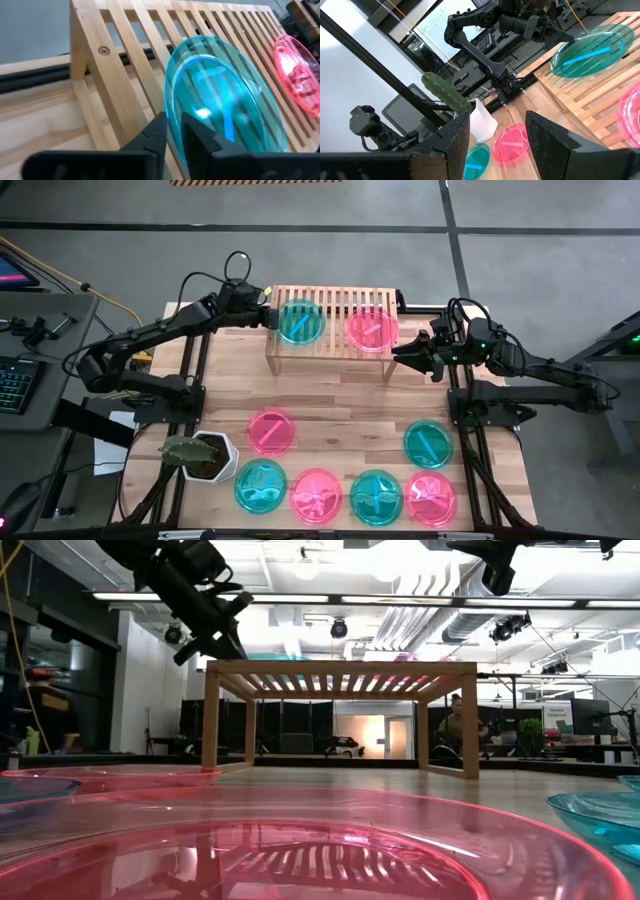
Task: Place and stack plates onto a shelf
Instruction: Put the top left blue plate on the shelf, then stack the top pink plate on the pink plate
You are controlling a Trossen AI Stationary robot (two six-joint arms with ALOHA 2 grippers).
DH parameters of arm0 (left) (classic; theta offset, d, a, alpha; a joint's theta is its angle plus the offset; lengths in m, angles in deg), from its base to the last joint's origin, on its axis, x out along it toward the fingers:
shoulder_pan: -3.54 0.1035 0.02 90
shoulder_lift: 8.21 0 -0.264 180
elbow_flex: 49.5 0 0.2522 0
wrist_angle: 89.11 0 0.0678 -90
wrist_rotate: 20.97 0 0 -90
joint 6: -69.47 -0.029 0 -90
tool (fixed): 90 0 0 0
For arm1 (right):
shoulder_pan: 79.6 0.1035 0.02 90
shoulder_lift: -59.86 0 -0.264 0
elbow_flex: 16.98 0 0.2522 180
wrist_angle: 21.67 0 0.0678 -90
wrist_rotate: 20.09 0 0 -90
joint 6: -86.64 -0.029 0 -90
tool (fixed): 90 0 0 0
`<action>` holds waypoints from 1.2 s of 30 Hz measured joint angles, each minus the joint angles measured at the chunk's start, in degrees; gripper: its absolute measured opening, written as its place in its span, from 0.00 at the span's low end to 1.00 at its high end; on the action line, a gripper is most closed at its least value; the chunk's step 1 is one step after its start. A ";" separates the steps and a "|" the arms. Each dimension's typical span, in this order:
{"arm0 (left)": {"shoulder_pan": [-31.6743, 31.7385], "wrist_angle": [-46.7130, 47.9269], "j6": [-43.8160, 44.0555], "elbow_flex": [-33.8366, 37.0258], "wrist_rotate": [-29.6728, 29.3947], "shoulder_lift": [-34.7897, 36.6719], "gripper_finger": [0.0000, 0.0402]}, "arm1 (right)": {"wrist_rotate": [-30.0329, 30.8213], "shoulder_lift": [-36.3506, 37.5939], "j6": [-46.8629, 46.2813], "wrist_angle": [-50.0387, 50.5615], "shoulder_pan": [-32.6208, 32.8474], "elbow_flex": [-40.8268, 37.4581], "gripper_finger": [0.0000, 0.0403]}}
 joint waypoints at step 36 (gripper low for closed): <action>-31.93 -38.79 -2.13 16.50 -9.13 24.51 0.39 | 6.54 -4.02 -1.51 -8.55 -0.02 0.00 0.44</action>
